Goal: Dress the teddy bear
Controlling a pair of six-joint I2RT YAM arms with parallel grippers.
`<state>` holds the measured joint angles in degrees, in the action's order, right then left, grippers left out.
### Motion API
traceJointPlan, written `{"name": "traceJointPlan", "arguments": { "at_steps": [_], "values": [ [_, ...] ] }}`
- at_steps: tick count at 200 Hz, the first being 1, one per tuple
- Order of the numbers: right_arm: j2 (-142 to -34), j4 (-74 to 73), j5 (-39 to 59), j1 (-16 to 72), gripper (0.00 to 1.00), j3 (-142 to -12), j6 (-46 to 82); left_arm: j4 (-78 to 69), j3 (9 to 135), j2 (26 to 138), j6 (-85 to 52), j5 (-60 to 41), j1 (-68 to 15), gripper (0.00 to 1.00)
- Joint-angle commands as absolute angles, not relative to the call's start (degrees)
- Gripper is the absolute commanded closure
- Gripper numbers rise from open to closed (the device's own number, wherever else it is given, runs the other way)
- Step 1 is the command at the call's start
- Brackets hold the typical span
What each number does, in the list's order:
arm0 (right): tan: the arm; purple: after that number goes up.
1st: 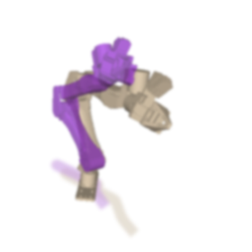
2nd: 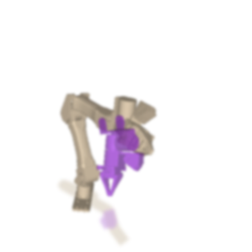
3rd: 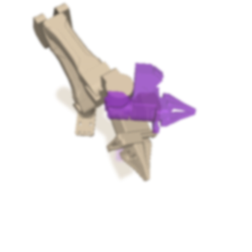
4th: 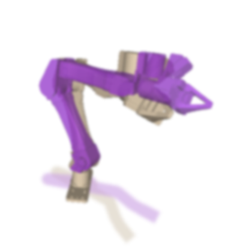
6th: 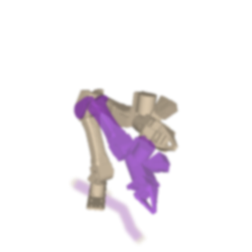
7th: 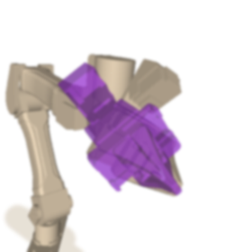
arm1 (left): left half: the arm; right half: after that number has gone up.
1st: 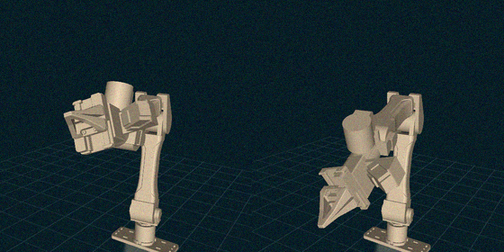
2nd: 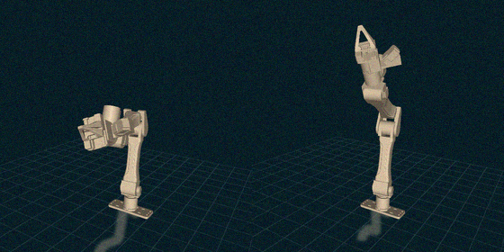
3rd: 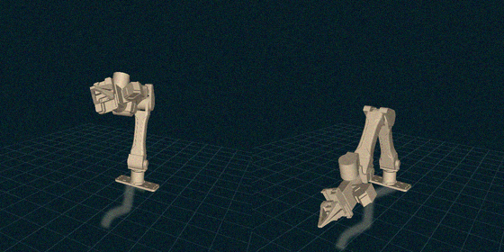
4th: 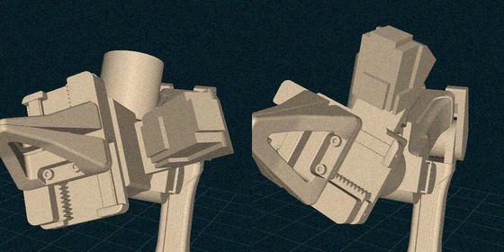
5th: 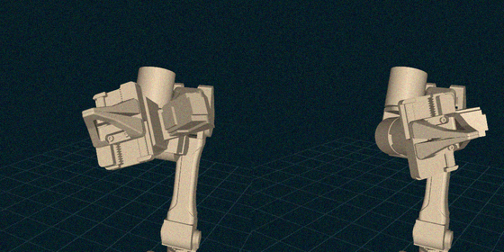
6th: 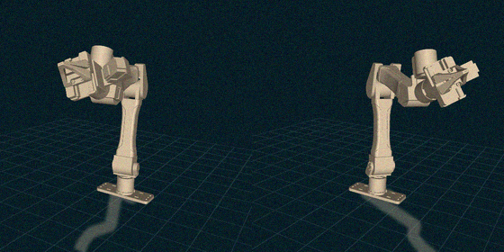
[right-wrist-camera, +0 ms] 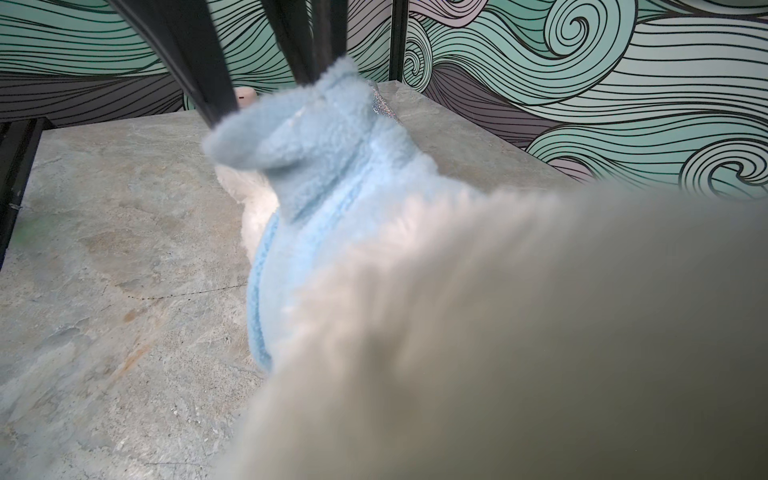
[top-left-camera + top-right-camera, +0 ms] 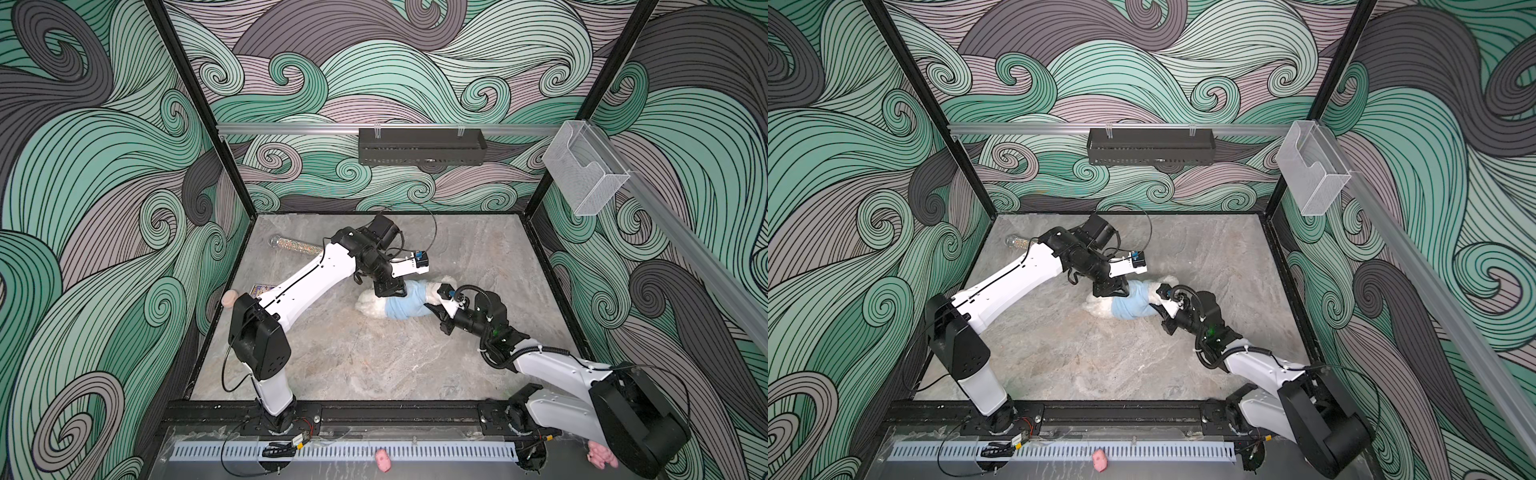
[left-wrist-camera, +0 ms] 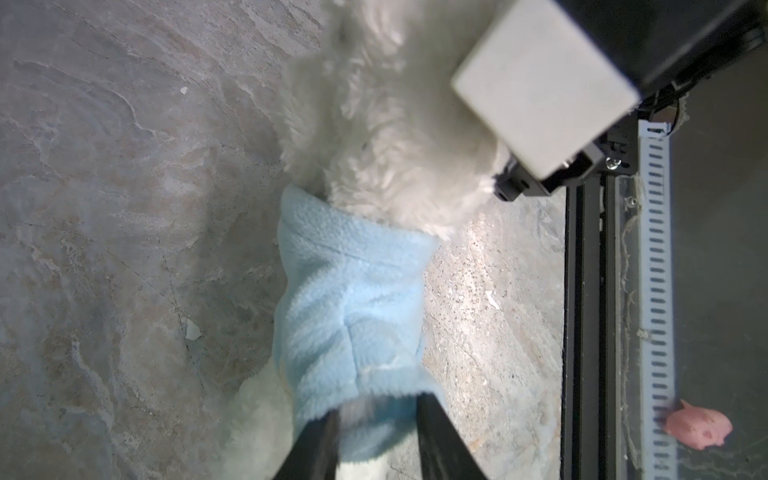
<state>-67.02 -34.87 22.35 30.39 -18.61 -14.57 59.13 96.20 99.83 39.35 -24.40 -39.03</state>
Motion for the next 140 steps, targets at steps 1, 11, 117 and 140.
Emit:
{"name": "traceJointPlan", "arguments": {
  "at_steps": [1, 11, 117, 140],
  "values": [
    [-66.41, -38.1, 23.18, 30.79, 1.0, -19.16, -15.67, 63.33, 98.53, 101.66, 41.95, -24.03, -39.19, 0.64],
    [-66.33, -38.11, 23.18, 30.79, 1.0, -19.14, -15.73, 61.53, 98.83, 101.68, 41.19, -22.54, -39.2, 0.65],
    [-66.28, -37.88, 23.15, 30.81, 1.0, -19.07, -15.69, 50.79, 94.22, 96.37, 36.74, -20.25, -38.85, 0.85],
    [-65.81, -37.53, 22.94, 30.81, 1.0, -18.9, -15.73, 51.67, 94.92, 96.65, 36.43, -22.58, -38.71, 0.85]
  ]
}}
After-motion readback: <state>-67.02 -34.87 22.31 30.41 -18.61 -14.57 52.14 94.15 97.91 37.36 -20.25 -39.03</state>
